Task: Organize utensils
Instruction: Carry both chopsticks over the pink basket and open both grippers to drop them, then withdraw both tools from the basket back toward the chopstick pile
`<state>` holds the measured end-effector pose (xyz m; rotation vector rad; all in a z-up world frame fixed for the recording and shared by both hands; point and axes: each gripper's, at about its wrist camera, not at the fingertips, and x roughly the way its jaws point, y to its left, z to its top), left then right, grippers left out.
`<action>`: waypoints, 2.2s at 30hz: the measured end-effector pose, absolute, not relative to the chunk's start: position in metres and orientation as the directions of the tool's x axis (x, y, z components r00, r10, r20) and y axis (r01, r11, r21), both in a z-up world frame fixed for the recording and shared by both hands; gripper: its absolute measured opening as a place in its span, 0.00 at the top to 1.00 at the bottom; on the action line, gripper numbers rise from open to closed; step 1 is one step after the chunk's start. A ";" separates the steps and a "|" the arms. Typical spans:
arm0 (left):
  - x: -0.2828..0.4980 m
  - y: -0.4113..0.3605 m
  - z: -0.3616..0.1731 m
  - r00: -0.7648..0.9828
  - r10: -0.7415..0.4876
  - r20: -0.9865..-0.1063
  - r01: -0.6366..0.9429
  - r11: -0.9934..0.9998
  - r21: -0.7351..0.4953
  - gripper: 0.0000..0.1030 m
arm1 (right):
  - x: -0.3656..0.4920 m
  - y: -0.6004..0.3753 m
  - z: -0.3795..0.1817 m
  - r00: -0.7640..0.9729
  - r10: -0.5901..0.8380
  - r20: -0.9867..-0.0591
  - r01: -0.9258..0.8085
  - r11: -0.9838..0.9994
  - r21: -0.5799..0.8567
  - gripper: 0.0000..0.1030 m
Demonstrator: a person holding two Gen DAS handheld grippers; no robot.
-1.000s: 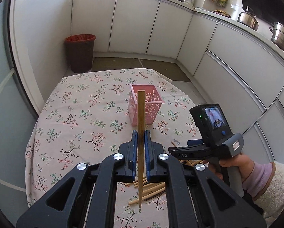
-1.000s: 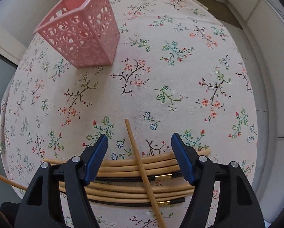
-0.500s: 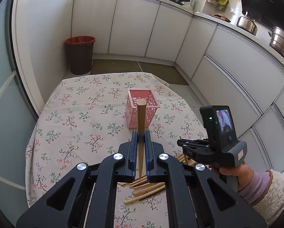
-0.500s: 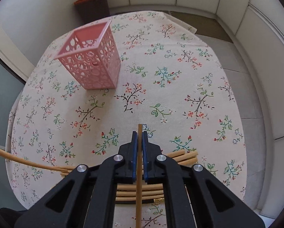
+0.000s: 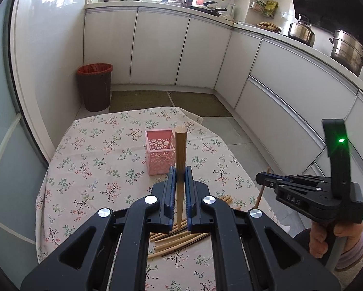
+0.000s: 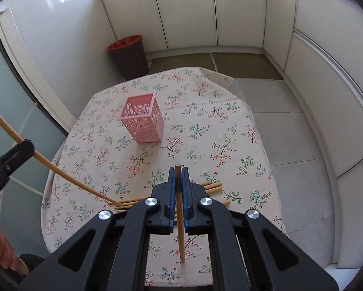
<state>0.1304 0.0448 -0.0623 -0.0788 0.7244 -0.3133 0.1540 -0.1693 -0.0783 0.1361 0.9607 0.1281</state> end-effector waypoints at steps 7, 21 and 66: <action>0.149 0.033 -0.017 0.758 -0.298 -0.580 0.267 0.953 -0.141 0.94 | 0.152 -0.188 0.013 0.702 0.206 -0.682 -0.071 0.973 0.221 0.95; 0.247 0.024 0.006 0.828 -0.210 -0.519 0.158 0.977 -0.143 0.93 | 0.246 -0.180 0.079 0.807 0.294 -0.511 -0.143 0.938 0.315 0.95; 0.232 0.044 -0.028 0.806 -0.118 -0.580 0.063 0.992 -0.113 0.15 | 0.243 -0.178 -0.037 0.772 0.049 -0.633 0.139 0.960 0.243 0.10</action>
